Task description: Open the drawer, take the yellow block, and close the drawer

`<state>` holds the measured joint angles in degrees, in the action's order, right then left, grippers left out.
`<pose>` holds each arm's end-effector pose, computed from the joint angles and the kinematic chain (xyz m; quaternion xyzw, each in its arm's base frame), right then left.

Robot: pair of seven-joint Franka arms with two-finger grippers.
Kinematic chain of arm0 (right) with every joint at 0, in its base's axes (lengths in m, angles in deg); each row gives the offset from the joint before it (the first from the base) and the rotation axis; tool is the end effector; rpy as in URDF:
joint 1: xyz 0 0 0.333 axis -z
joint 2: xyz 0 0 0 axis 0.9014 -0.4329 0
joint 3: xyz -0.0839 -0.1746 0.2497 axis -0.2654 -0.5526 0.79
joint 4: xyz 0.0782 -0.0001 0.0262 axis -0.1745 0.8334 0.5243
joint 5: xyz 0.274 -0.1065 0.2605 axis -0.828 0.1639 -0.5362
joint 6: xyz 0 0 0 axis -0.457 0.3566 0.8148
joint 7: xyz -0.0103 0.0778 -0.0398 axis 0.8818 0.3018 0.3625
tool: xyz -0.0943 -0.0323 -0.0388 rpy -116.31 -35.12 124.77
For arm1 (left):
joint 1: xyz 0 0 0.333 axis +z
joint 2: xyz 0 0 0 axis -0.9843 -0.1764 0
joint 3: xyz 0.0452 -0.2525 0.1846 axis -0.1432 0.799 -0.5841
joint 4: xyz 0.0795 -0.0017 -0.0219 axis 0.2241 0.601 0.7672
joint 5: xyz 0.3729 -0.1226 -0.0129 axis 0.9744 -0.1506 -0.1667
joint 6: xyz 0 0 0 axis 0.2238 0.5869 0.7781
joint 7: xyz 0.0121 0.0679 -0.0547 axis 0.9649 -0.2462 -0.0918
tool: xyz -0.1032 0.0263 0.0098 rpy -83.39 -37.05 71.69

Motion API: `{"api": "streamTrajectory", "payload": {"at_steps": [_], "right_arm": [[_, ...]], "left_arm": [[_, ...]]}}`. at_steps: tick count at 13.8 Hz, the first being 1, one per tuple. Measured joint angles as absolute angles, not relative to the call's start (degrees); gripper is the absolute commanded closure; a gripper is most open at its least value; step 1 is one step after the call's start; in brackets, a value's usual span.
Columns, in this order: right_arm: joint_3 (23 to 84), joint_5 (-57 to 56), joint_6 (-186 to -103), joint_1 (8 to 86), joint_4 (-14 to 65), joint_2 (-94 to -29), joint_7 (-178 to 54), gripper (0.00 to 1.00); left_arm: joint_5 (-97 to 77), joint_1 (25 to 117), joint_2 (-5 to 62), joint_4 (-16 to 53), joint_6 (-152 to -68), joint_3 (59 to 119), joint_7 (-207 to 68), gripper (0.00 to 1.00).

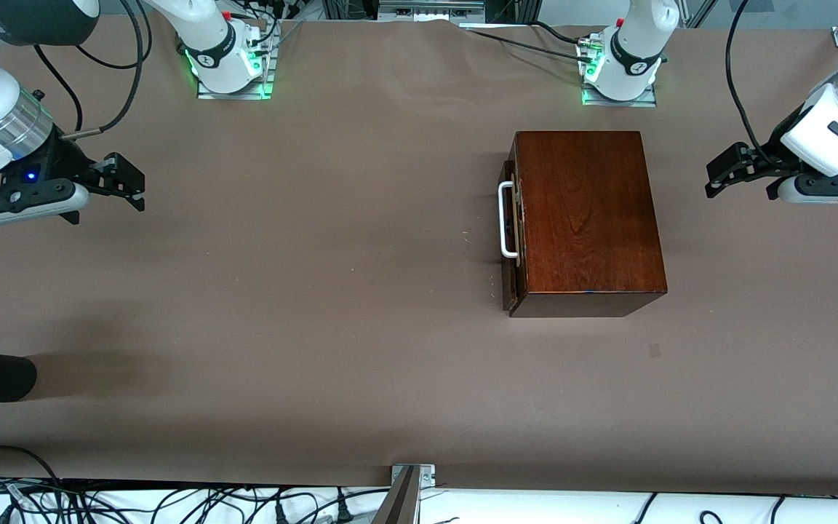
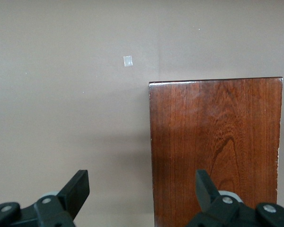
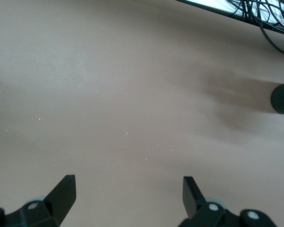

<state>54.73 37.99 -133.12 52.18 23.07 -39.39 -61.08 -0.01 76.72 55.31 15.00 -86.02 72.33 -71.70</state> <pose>0.5768 0.0805 0.5821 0.9903 0.1257 0.0582 0.0131 0.5494 -0.0417 0.5925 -0.9999 0.0038 0.0132 0.0101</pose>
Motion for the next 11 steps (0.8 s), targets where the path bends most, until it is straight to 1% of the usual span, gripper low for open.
{"api": "streamTrajectory", "payload": {"at_steps": [6, 11], "right_arm": [[54.7, 38.0, -133.1, 52.2, 23.1, -39.4, -61.1, 0.0], [54.7, 38.0, -133.1, 52.2, 23.1, -39.4, -61.1, 0.0]], "left_arm": [[0.0, 76.7, 55.3, 15.0, -85.9, 72.3, -71.7, 0.0], [0.0, 76.7, 55.0, 15.0, -83.4, 72.8, -71.7, 0.0]]}}
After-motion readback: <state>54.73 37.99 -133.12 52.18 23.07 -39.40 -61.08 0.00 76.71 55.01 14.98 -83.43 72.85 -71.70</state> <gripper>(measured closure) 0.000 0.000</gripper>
